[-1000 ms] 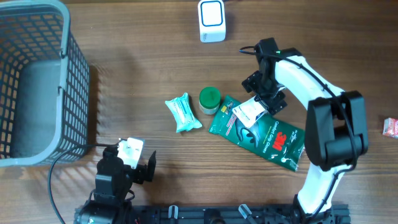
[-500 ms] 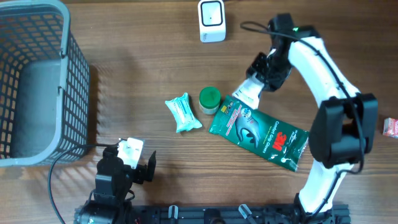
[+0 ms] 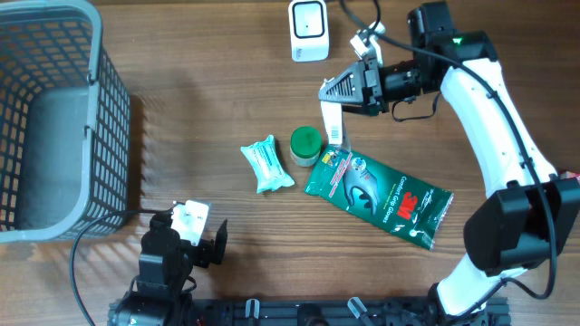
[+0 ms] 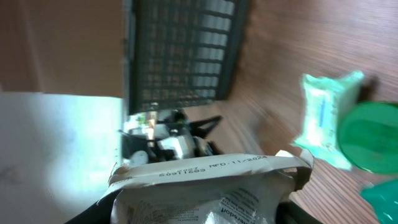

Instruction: Scan the item barcode

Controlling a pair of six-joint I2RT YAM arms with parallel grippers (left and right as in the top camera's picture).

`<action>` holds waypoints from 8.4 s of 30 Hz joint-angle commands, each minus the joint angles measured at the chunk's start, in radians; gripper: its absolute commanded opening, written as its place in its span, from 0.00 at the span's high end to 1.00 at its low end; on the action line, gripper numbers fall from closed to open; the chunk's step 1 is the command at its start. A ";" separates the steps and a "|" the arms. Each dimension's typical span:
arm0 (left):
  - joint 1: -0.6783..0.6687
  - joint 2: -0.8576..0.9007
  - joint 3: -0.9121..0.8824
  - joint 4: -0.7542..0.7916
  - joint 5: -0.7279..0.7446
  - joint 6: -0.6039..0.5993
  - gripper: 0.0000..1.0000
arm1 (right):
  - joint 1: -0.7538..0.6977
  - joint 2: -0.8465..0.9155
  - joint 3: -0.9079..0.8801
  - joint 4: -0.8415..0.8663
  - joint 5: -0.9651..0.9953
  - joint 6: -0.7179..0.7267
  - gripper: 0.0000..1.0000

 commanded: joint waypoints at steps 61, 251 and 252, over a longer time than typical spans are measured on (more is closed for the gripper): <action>-0.003 -0.005 -0.002 0.000 0.005 -0.009 0.00 | -0.428 0.374 0.228 0.523 2.044 0.007 0.46; -0.003 -0.005 -0.002 0.000 0.005 -0.009 0.00 | 0.275 0.347 0.181 0.445 1.215 0.373 0.07; -0.003 -0.005 -0.002 0.000 0.005 -0.009 0.00 | 0.275 0.360 0.181 0.445 1.211 0.352 0.09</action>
